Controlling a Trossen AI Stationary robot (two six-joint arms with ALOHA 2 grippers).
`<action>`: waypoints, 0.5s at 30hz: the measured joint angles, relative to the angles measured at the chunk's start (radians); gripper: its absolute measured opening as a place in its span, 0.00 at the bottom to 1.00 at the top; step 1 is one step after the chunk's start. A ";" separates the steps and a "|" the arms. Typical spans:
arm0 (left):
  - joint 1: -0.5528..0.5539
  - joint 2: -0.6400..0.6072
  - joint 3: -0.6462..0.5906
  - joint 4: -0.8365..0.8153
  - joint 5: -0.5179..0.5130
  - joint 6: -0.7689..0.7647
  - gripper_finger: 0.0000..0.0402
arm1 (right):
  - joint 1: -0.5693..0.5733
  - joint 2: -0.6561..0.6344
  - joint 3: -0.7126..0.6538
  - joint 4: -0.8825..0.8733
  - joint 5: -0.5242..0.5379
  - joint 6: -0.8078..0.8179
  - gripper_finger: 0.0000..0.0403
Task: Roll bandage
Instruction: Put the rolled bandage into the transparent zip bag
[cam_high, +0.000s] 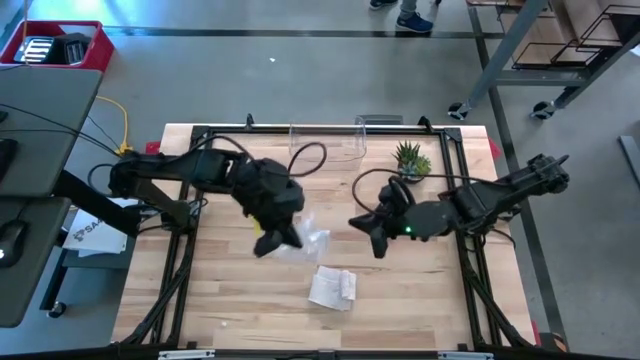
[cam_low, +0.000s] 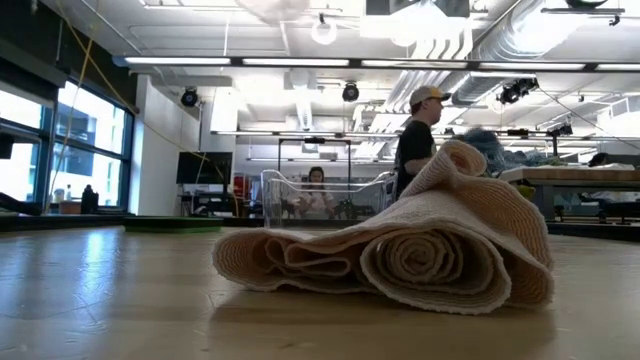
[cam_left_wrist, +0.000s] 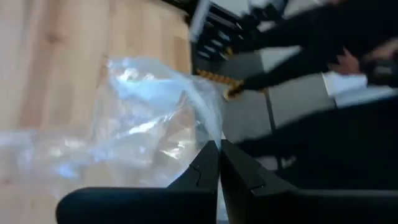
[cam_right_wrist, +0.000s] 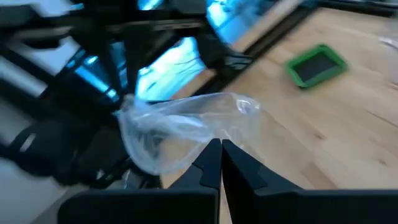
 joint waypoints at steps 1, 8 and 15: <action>-0.006 -0.001 0.000 -0.005 0.005 0.007 0.00 | 0.000 0.000 0.000 0.025 -0.019 -0.036 0.01; -0.005 0.007 0.000 -0.026 -0.099 -0.004 0.00 | -0.009 0.040 0.000 0.079 -0.019 -0.234 0.23; 0.002 0.007 0.000 -0.019 -0.115 -0.041 0.00 | 0.016 0.103 0.000 0.206 0.056 -0.578 0.53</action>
